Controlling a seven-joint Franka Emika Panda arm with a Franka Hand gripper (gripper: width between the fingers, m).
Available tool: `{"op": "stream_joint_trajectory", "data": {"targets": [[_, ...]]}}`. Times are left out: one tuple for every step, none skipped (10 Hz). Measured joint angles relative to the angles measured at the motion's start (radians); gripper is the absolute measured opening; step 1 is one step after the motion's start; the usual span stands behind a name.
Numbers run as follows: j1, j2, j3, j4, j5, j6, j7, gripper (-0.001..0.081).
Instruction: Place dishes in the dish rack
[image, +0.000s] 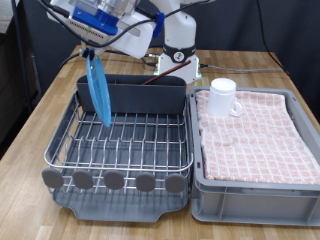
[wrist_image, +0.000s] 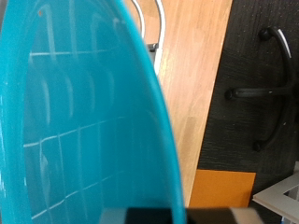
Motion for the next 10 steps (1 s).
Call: {"op": "stream_joint_trajectory", "data": {"targets": [[-0.001,0.016,-0.008,-0.003,-0.025,0.020,0.010,0.0025],[-0.002,0.029,-0.014,-0.006,-0.049,0.035,0.022,0.0025],[-0.002,0.041,-0.018,-0.006,-0.075,0.044,0.036,0.0025],[-0.002,0.050,-0.021,-0.007,-0.101,0.051,0.054,0.0025],[-0.002,0.060,-0.024,-0.007,-0.120,0.060,0.070,0.0025],[-0.002,0.069,-0.026,-0.008,-0.134,0.073,0.085,0.0025],[-0.002,0.079,-0.028,-0.009,-0.145,0.085,0.098,0.0025],[-0.002,0.091,-0.029,-0.010,-0.157,0.095,0.111,0.0025],[-0.002,0.103,-0.030,-0.013,-0.173,0.106,0.128,0.0025],[-0.002,0.113,-0.032,-0.018,-0.191,0.118,0.147,0.0025]]}}
